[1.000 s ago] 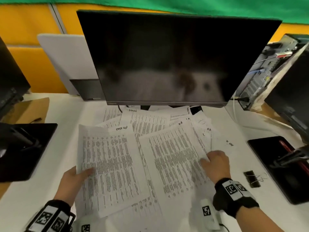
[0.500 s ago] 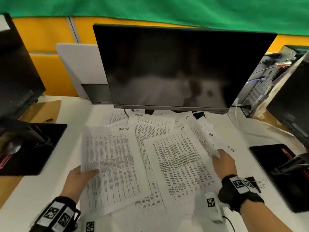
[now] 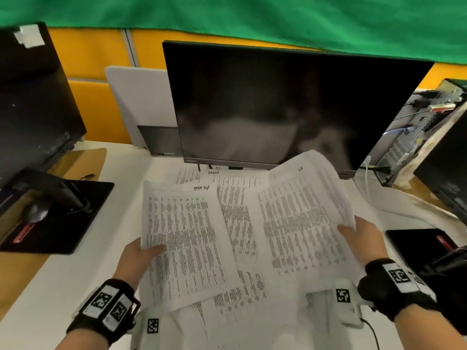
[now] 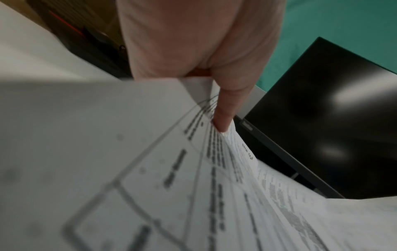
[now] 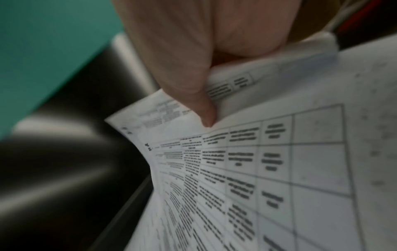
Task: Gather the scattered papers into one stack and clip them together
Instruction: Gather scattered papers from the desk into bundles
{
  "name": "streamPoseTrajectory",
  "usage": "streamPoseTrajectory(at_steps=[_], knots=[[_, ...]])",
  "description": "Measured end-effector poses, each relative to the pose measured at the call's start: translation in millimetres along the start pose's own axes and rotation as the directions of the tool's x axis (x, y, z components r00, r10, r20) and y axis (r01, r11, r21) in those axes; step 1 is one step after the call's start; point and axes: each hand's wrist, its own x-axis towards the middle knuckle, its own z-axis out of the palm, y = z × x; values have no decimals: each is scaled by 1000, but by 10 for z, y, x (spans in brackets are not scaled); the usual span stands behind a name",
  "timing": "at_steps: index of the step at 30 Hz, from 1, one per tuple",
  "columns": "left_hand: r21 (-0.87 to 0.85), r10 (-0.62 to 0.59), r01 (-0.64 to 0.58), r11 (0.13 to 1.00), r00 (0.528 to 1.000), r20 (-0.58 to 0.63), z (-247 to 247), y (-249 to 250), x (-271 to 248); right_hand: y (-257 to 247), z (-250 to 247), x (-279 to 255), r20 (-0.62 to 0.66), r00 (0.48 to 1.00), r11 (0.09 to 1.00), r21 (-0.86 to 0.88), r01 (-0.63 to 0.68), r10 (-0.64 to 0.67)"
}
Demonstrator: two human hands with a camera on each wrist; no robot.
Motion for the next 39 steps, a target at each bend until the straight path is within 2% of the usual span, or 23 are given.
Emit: streamPoseTrajectory(at_steps=[5, 9, 12, 15, 21, 24, 26, 28, 30, 32, 35, 39], knots=[[11, -16, 16, 1000, 1000, -12, -161, -23, -21, -114, -497, 60, -124, 992, 994, 109, -10, 24], [-8, -34, 34, 999, 999, 20, -161, -20, -68, -184, -605, 71, -115, 989, 961, 270, -62, 96], [-25, -31, 32, 999, 998, 54, -83, -7, -80, -163, -394, 35, 8, 991, 921, 368, -124, 130], [-11, -60, 62, 998, 993, 98, 16, -16, -75, -75, 29, -74, 175, 974, 907, 368, -202, 146], [-39, -177, 189, 981, 960, 216, 196, -96, -19, -48, 845, -356, 451, 872, 844, 378, -380, 191], [-54, -178, 207, 977, 926, 331, 275, -65, -61, -152, 1068, -468, 521, 841, 837, 389, -385, 145], [-32, -188, 215, 976, 911, 368, 344, -80, -87, -248, 1150, -513, 536, 837, 855, 380, -353, 108], [8, -198, 208, 978, 922, 333, 417, -89, -100, -345, 1201, -521, 543, 839, 905, 337, -259, 38], [22, -192, 192, 981, 954, 232, 438, -82, -99, -436, 1215, -499, 520, 853, 966, 239, -96, -44], [13, -157, 157, 988, 980, 121, 368, -51, -107, -472, 1199, -405, 420, 905, 995, 95, 32, -69], [-5, -102, 102, 995, 994, -23, 93, 2, -114, -510, 1176, -280, 311, 949, 998, 15, 53, -55], [26, -88, 94, 995, 979, -185, -259, 1, -43, -583, 1379, -199, 348, 935, 998, -41, -49, 60]])
